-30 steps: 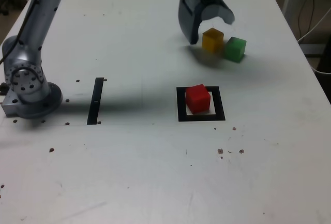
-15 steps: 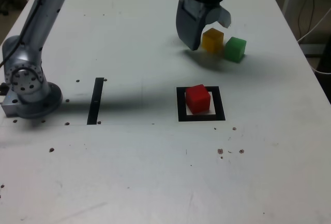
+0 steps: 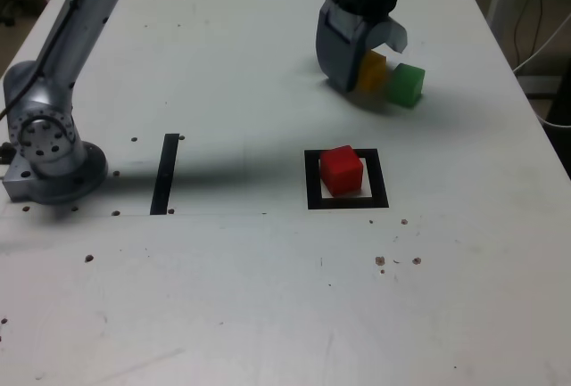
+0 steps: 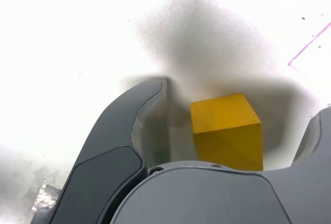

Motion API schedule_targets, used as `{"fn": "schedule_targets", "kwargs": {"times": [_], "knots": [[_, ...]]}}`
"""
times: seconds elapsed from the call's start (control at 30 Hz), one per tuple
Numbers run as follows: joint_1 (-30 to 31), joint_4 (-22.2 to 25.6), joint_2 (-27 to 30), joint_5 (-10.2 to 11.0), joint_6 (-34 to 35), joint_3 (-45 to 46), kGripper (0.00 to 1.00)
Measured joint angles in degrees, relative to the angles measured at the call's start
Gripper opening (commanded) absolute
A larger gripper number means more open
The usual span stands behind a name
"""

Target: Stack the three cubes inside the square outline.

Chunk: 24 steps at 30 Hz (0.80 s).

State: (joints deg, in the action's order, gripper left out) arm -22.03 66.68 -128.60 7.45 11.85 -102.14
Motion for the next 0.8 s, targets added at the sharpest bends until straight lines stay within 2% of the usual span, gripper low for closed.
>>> {"fn": "schedule_targets", "kwargs": {"times": [0.23, 0.37, 0.8], "knots": [[0.01, -2.80, -0.37, 0.10, 0.17, 0.76, 0.71], [0.38, -3.85, -0.37, -0.22, 0.17, 0.99, 0.68], [0.72, -3.80, -0.32, 0.58, 0.29, 1.06, 0.53]]}}
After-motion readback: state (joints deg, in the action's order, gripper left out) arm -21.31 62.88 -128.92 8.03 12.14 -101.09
